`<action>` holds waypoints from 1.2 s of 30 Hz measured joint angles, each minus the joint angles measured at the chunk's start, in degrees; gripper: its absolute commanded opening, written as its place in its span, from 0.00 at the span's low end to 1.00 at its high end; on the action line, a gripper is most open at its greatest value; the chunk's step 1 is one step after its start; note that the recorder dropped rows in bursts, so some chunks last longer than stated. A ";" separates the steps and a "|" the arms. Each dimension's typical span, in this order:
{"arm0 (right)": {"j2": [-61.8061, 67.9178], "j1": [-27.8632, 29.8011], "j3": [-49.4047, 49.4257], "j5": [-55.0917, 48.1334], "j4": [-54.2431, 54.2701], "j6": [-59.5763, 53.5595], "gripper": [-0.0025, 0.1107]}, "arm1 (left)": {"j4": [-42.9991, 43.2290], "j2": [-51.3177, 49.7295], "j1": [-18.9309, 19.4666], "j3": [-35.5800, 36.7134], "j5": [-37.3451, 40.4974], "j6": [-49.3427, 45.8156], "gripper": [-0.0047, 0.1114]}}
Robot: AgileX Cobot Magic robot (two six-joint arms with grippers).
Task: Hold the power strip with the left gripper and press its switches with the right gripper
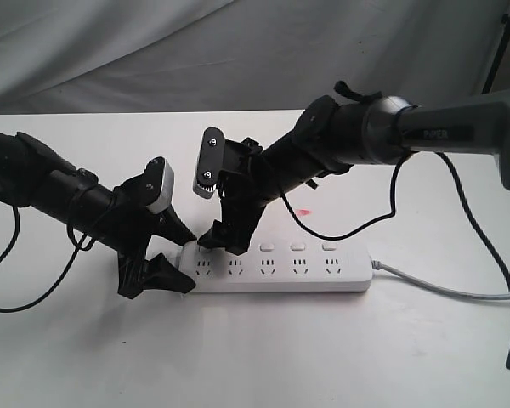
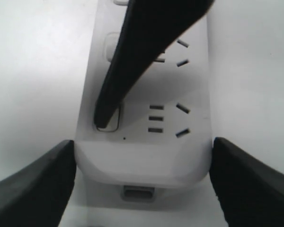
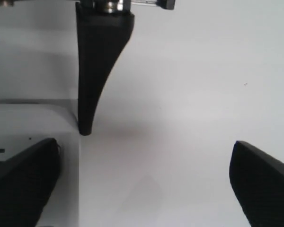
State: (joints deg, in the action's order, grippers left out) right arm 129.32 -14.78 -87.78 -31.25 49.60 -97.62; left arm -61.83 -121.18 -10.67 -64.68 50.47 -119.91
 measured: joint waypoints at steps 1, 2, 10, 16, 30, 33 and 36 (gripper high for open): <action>0.00 -0.09 0.00 0.11 -0.11 0.13 0.81 | 0.00 0.00 0.00 0.00 0.00 0.00 0.04; -0.02 -0.09 0.00 0.11 -0.11 0.13 0.81 | 0.00 0.00 0.00 0.00 0.00 0.00 0.04; -0.31 -0.09 0.00 0.32 0.55 0.13 0.81 | 0.00 0.00 0.00 0.00 0.00 0.00 0.04; -0.79 -0.09 0.00 -0.56 0.70 -0.02 0.81 | 0.00 0.00 0.00 0.00 0.00 0.00 0.04; -3.48 -0.54 0.75 -3.66 0.60 -0.08 0.81 | 0.00 0.00 0.00 0.00 0.00 0.00 0.04; -4.89 -0.54 0.75 -5.47 0.60 0.31 0.81 | 0.00 0.00 0.00 0.00 -0.11 0.00 0.04; -5.42 -0.54 0.75 -6.06 0.60 0.72 0.81 | 0.00 0.00 0.00 0.00 -0.11 0.00 0.04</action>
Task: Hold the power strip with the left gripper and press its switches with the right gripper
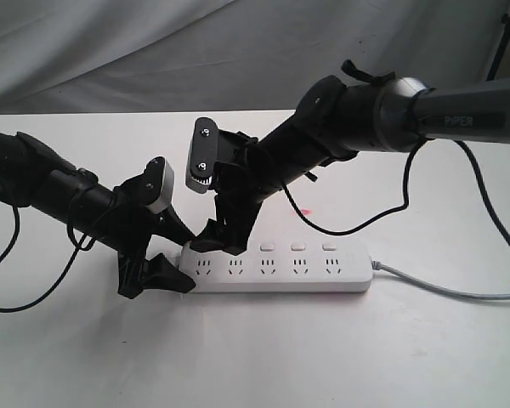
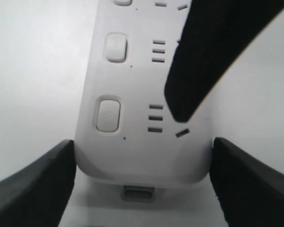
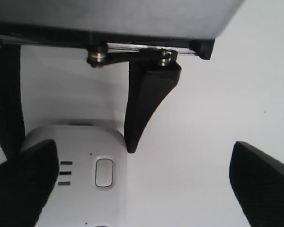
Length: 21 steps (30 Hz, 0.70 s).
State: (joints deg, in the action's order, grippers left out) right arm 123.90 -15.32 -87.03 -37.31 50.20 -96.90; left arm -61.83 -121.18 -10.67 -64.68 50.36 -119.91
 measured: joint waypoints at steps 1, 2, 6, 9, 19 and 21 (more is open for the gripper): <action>0.00 0.00 0.00 0.00 0.00 0.08 0.81 | 0.00 0.00 0.00 0.00 0.00 0.00 0.04; 0.00 0.00 0.00 0.00 0.00 0.35 0.81 | 0.00 0.00 0.00 0.00 0.00 0.00 0.04; 0.00 0.00 0.00 -0.08 0.00 1.00 0.81 | 0.00 0.00 0.00 0.00 0.00 0.00 0.04; 0.00 0.00 0.00 -0.13 0.00 1.75 0.81 | 0.00 0.00 0.00 0.00 0.00 0.00 0.04; 0.00 0.00 0.00 -0.13 -1.81 3.45 0.81 | 0.00 0.00 0.00 0.00 0.00 0.00 0.04; 0.00 0.00 0.00 -0.13 -2.80 3.99 0.81 | 0.00 0.00 0.00 0.00 0.00 0.00 0.04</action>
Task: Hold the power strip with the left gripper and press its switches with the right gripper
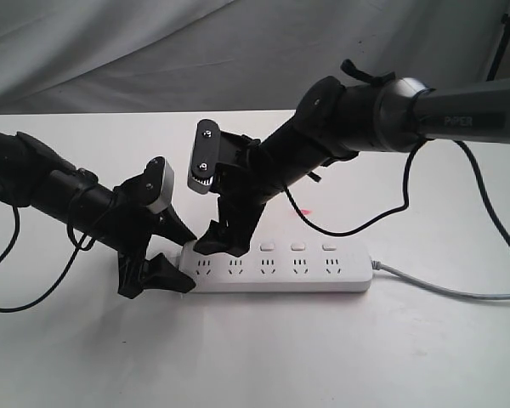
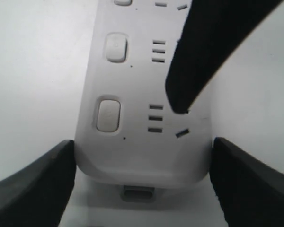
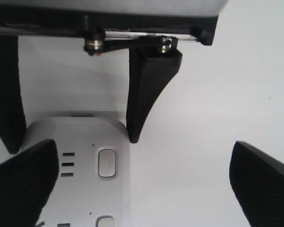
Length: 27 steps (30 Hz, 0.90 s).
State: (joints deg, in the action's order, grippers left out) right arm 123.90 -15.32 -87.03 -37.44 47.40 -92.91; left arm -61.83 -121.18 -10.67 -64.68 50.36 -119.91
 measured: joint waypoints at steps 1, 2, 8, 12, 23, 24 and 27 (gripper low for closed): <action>0.00 0.00 0.00 0.00 -0.41 0.29 0.81 | 0.00 0.00 0.00 0.00 0.00 0.00 0.04; 0.00 0.00 0.00 0.00 -0.83 0.61 0.81 | 0.00 0.00 0.00 0.00 0.00 0.00 0.04; 0.00 0.78 0.00 -0.11 -2.40 1.57 0.81 | 0.00 0.00 0.00 0.00 0.00 0.00 0.04; 0.00 3.38 0.00 -0.27 -4.43 1.82 0.81 | 0.00 0.00 0.00 0.00 0.00 0.00 0.04; 0.38 3.88 0.00 0.14 -4.33 1.95 0.81 | -0.12 0.00 0.00 0.00 0.00 0.00 0.04; 0.66 3.88 0.00 0.37 -4.33 1.95 0.81 | -0.12 0.00 0.00 0.00 0.00 0.00 0.04; 1.54 3.88 0.00 0.94 -4.33 1.95 0.81 | -0.12 0.00 0.00 0.00 0.00 0.00 0.04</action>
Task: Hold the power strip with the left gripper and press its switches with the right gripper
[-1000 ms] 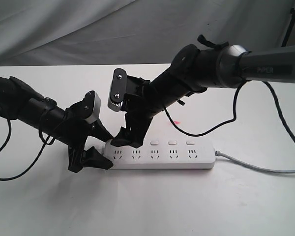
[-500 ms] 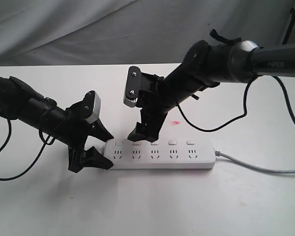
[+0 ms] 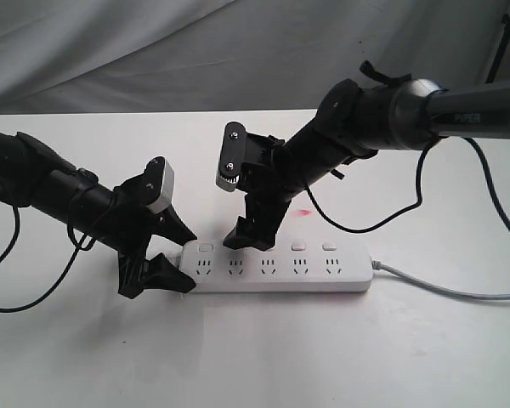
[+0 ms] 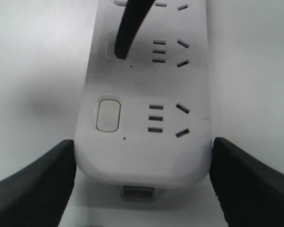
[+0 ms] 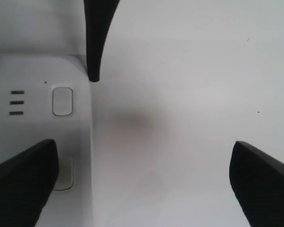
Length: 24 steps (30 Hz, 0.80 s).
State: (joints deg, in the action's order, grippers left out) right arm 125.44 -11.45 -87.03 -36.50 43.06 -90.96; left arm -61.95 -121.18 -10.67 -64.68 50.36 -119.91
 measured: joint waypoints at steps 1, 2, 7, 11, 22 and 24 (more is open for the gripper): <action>0.31 0.00 0.00 0.27 0.00 0.00 0.81 | 0.00 0.00 0.00 0.00 0.00 0.00 0.04; 0.31 0.00 0.00 0.38 0.14 0.00 0.81 | 0.00 0.00 0.00 0.00 0.00 0.00 0.04; 0.31 0.00 0.00 0.91 0.13 0.00 0.81 | 0.00 0.00 0.00 0.00 0.00 0.00 0.04; 0.31 0.00 0.00 1.00 0.22 -0.11 0.81 | 0.00 0.00 0.00 0.00 0.00 0.00 0.04; 0.89 0.00 0.00 1.12 -0.86 0.12 0.81 | -0.11 0.00 0.00 0.00 0.00 0.00 0.04; 0.87 0.00 0.00 1.12 -1.15 0.31 0.81 | -0.11 0.00 0.00 0.00 0.00 0.00 0.04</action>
State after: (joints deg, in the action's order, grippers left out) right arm 126.31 -11.45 -87.03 -35.38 41.91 -90.64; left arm -62.06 -121.18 -10.67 -64.68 50.36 -119.91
